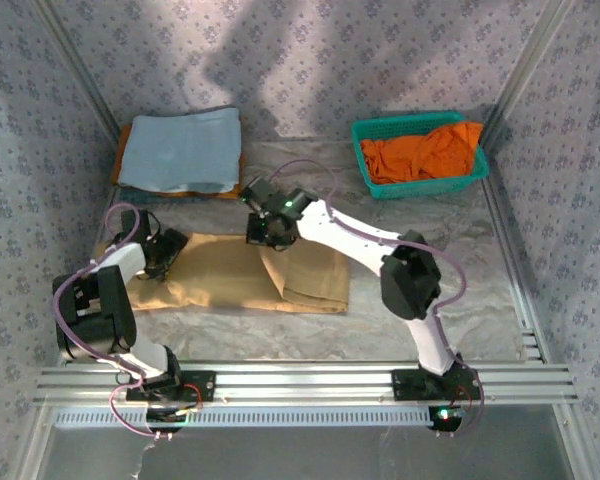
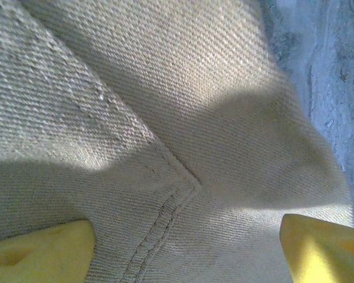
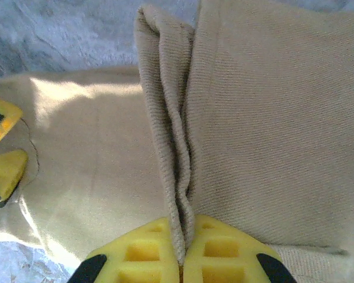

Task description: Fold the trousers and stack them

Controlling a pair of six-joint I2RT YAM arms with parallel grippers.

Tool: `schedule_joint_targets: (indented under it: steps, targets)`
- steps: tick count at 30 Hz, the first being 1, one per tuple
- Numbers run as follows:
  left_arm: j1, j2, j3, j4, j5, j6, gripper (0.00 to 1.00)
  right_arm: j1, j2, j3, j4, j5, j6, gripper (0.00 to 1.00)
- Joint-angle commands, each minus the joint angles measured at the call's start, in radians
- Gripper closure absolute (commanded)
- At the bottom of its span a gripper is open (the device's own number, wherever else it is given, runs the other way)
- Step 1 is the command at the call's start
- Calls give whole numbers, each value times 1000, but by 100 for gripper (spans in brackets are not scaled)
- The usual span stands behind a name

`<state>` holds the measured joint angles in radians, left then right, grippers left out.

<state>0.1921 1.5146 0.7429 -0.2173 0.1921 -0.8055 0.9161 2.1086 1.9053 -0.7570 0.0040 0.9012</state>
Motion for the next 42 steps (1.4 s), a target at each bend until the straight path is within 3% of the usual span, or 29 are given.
schedule_joint_targets:
  steps: [1,7,10,15,21,27,35,38,42]
  targets:
    - [10,53,-22,13,15,-11,17,29,70,83,-40,-13,60,100]
    - [15,47,-19,10,31,-11,16,53,151,147,-53,-68,72,98]
    - [18,34,-11,3,48,-13,16,55,161,165,-46,-146,56,61]
    - [18,-13,-2,-19,55,-16,15,42,63,139,-52,-190,-14,48]
    - [8,-36,6,-29,66,-20,15,-31,-91,-29,-22,-137,-51,49]
    - [-41,-47,26,-45,86,-17,17,-102,-138,-158,-8,-144,-78,62]
    - [-328,-97,145,-159,22,55,24,-254,-304,-487,70,-127,-120,74]
    - [-443,-60,150,-117,35,60,26,-291,-313,-612,143,-184,-114,75]
    - [-515,37,118,-6,97,62,29,-315,-293,-738,230,-220,-104,76]
